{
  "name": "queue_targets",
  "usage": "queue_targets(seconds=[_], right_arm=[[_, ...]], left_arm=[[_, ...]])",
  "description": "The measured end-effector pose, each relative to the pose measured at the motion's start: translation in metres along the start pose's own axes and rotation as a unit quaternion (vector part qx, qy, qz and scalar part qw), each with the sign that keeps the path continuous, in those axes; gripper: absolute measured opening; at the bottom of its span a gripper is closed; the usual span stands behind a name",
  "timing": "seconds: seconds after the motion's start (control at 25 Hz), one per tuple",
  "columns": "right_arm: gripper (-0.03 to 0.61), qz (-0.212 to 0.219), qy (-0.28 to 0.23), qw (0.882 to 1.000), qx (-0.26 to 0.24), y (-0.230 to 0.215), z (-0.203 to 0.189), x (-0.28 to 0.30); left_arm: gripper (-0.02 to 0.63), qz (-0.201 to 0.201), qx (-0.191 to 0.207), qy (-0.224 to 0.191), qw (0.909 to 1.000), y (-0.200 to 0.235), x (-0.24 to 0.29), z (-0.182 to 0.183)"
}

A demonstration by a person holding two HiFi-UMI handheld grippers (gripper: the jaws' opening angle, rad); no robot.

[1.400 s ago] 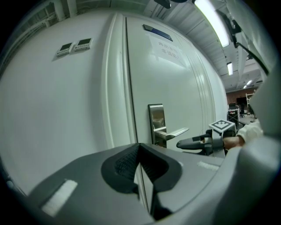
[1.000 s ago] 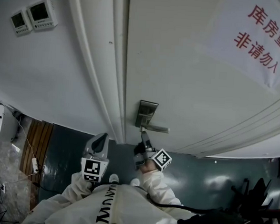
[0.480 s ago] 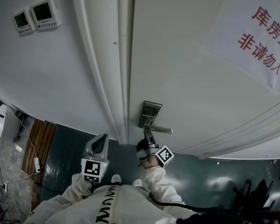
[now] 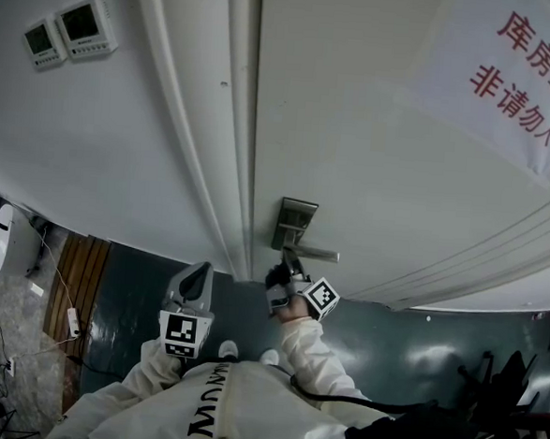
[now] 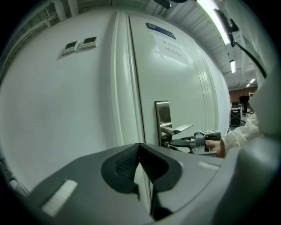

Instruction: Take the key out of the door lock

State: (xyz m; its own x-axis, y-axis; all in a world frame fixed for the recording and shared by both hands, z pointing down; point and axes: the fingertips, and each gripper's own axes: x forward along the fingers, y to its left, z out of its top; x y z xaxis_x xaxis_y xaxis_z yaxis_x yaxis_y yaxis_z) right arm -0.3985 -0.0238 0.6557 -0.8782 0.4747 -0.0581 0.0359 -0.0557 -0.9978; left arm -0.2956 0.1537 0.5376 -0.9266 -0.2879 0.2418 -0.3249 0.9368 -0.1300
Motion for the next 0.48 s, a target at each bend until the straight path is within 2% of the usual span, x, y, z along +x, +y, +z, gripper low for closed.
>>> queue_targets(seconds=[0.48], right_arm=[[0.035,-0.006,0.002,1.0,0.011,-0.0024,-0.0011,0.0026]], left_arm=[[0.0,0.001,-0.001,0.0,1.0,-0.003,-0.0003,-0.0003]])
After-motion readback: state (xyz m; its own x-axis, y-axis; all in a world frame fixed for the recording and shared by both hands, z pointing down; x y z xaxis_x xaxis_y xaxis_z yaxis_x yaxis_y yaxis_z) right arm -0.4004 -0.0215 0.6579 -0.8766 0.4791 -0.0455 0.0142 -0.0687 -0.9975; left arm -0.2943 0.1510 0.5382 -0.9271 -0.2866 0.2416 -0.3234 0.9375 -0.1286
